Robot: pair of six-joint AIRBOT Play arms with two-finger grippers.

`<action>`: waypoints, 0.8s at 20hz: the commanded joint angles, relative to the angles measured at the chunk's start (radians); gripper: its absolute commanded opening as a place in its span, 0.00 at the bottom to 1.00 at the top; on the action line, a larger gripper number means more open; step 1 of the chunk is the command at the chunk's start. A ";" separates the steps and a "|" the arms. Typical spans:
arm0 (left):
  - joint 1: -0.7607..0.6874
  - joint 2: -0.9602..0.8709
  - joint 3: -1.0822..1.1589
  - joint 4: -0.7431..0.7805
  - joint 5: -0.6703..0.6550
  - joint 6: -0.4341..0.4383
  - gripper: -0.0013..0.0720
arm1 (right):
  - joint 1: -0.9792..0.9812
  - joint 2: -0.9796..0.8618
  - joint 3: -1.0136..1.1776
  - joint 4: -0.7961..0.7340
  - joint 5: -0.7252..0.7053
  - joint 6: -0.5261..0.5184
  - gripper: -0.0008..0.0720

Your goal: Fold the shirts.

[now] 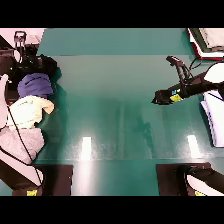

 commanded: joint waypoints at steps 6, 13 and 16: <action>0.006 -0.069 0.080 -0.048 0.023 0.015 0.05 | 0.001 0.000 0.001 0.000 -0.029 0.014 0.04; -0.011 0.073 0.314 -0.338 -0.121 0.129 0.05 | 0.000 0.000 0.054 -0.003 -0.090 0.010 0.04; -0.044 0.260 0.313 -0.613 -0.202 0.303 0.05 | 0.000 0.000 0.177 -0.011 -0.120 -0.059 0.04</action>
